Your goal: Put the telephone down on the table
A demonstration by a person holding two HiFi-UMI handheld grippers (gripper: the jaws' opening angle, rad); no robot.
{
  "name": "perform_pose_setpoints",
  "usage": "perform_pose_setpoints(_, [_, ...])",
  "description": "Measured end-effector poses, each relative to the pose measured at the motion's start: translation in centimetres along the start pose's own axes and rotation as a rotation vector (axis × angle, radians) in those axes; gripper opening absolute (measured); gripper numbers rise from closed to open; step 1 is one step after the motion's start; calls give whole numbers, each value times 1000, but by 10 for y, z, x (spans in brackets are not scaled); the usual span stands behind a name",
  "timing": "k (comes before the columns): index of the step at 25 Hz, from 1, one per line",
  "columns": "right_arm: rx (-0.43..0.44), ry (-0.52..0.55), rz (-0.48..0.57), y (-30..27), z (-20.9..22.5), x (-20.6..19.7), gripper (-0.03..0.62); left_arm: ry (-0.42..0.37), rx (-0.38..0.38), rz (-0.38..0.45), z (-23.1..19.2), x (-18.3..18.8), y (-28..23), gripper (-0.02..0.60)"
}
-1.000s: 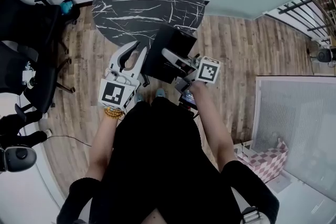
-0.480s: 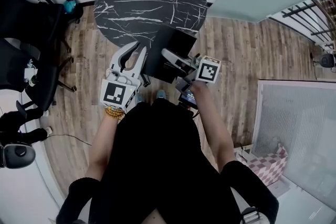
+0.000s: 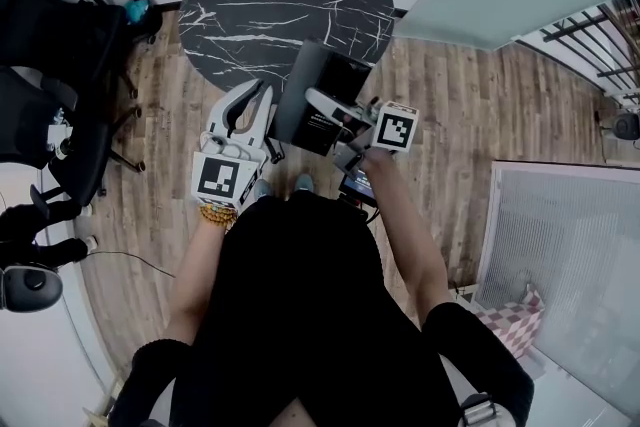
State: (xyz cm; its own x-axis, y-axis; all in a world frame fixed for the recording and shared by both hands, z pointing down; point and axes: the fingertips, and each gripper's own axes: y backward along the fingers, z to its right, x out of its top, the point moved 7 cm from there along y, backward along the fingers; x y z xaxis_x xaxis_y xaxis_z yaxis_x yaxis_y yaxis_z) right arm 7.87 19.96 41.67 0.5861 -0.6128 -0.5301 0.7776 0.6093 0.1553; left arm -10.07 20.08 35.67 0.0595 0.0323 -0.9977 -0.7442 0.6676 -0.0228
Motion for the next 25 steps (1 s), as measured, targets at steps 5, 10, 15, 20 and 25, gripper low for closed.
perform_pose_setpoints(5, [14,-2,-31,6,4,7,167,-6,18,-10,11,-3,-3,40])
perform_pose_setpoints(10, [27,-10,-45,13,10,13,167,-18,51,-29,21,-5,-4,40])
perform_pose_setpoints(15, [19,-32,-47,16,19,13,167,-14,74,-50,23,-11,-3,40])
perform_pose_setpoints(20, [3,-21,-46,14,29,17,167,-5,76,-54,12,-22,-10,40])
perform_pose_setpoints(25, [-34,-26,-34,6,38,25,167,6,60,-50,-6,-27,-25,40])
